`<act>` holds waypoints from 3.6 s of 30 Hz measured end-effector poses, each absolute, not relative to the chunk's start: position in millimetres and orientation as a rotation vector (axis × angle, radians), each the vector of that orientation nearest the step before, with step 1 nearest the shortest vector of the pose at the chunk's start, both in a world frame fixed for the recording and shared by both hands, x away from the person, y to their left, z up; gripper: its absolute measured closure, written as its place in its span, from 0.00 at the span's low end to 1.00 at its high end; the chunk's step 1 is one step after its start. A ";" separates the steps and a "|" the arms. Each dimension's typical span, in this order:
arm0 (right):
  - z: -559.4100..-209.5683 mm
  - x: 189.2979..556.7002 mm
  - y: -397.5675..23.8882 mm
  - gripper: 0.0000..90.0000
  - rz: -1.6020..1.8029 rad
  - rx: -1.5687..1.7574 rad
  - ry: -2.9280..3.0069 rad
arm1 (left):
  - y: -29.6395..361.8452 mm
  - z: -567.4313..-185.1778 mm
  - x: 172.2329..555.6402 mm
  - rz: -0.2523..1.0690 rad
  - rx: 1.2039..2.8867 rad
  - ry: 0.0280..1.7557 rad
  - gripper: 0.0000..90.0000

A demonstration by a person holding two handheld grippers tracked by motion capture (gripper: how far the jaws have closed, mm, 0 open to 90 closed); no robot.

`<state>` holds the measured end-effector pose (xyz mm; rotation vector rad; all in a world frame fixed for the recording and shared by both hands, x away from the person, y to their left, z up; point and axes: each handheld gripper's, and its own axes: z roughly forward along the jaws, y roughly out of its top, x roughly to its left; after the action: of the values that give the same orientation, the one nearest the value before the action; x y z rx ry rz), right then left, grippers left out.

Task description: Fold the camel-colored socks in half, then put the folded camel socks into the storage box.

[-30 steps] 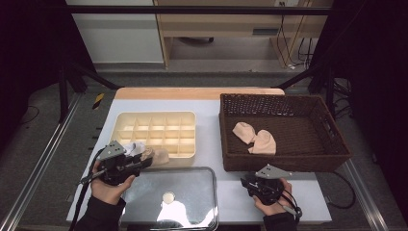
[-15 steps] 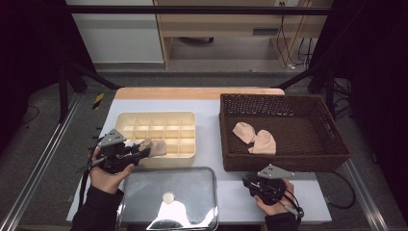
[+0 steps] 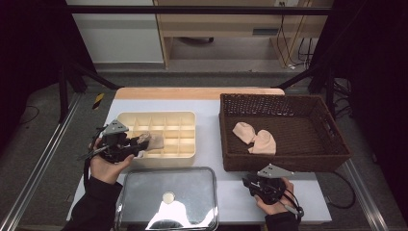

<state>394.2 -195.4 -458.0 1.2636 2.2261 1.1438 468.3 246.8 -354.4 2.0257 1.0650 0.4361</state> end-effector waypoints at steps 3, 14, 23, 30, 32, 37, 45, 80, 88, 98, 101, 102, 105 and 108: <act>-458.3 394.2 -195.4 0.81 1.145 1.263 2.228 | 248.4 -358.2 473.4 0.434 2.036 1.093 0.74; -459.4 395.4 -194.9 0.81 1.143 1.264 2.238 | 252.4 -376.0 488.1 0.379 2.136 1.160 0.74; -461.8 397.6 -194.4 0.81 1.142 1.284 2.251 | 248.1 -389.1 493.2 0.353 2.190 1.193 0.75; -462.8 397.6 -193.3 0.81 1.134 1.273 2.262 | 238.3 -397.4 499.2 0.337 2.264 1.209 0.75; -463.8 397.2 -193.3 0.81 1.131 1.276 2.264 | 232.3 -401.1 501.4 0.350 2.277 1.211 0.75; -464.7 397.8 -193.8 0.81 1.132 1.278 2.268 | 224.2 -408.9 507.6 0.343 2.291 1.222 0.74; -467.0 398.1 -191.3 0.79 1.121 1.282 2.280 | 227.9 -412.3 506.9 0.360 2.195 1.209 0.58; -468.1 398.5 -186.6 0.81 1.117 1.254 2.298 | 230.5 -426.1 503.4 0.395 2.153 1.167 0.70; -465.8 397.7 -186.6 0.75 1.134 1.241 2.276 | 239.8 -412.2 492.7 0.431 2.063 1.156 0.52; -463.4 395.9 -185.5 0.73 1.147 1.229 2.262 | 258.1 -391.4 457.0 0.491 1.959 1.128 0.42; -462.6 395.4 -185.0 0.73 1.154 1.226 2.258 | 260.5 -390.9 446.1 0.491 1.928 1.103 0.42; -462.3 395.4 -185.1 0.73 1.156 1.219 2.256 | 261.0 -390.9 443.1 0.506 1.920 1.095 0.42; -461.0 394.5 -184.5 0.73 1.165 1.217 2.249 | 261.9 -393.6 430.8 0.541 1.922 1.052 0.43; -458.6 393.4 -184.5 0.72 1.172 1.205 2.238 | 262.6 -399.7 424.8 0.546 1.906 1.003 0.43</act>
<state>393.4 -184.5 -458.6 1.2052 2.2382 1.1723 424.8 262.6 -399.7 1.9057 1.0032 0.5459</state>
